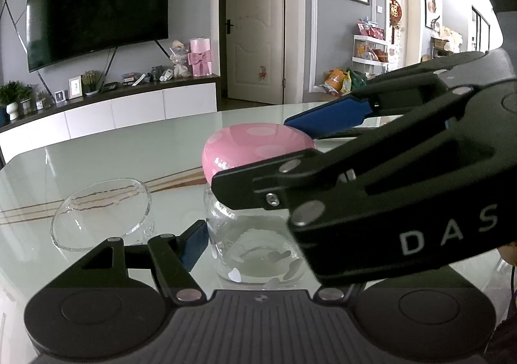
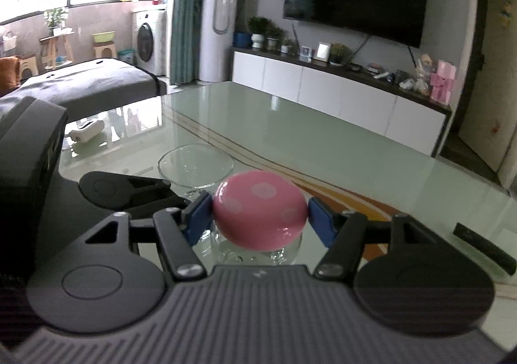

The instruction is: Unscrew bottle cap and pour

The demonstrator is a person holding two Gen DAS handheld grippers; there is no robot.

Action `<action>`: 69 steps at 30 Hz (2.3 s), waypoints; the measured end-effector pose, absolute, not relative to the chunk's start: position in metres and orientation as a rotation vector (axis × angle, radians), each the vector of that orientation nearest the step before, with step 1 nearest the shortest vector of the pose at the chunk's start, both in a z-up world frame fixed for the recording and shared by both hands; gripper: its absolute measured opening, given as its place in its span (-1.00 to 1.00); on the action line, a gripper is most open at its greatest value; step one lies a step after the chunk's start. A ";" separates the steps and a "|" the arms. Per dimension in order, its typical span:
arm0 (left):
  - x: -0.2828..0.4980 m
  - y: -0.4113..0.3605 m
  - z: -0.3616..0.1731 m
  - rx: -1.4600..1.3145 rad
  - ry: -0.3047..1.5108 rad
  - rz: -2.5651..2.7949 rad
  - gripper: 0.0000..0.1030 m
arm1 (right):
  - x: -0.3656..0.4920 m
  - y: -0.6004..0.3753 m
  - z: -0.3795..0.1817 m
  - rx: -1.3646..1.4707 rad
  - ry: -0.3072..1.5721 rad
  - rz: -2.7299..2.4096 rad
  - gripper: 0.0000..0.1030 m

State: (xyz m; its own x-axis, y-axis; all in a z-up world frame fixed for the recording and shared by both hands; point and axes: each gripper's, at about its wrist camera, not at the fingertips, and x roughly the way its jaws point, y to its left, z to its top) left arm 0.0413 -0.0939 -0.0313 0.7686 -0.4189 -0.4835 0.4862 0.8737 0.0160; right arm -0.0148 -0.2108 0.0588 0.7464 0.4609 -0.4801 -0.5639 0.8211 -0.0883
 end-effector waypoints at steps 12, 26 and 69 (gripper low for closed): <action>0.041 -0.094 -0.031 0.144 0.490 -0.490 0.42 | -0.002 -0.238 0.063 -0.247 0.436 0.761 0.27; 0.042 -0.092 -0.030 0.147 0.490 -0.495 0.42 | 0.019 -0.261 0.067 -0.258 0.411 0.974 0.27; 0.039 -0.093 -0.033 0.144 0.502 -0.488 0.43 | -0.013 -0.207 0.050 -0.222 0.467 0.527 0.31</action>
State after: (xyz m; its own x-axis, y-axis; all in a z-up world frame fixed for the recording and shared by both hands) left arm 0.0395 -0.0935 -0.0326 0.7651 -0.4131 -0.4939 0.4825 0.8758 0.0150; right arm -0.0131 -0.2068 0.0504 0.7630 0.4310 -0.4817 -0.5301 0.8437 -0.0847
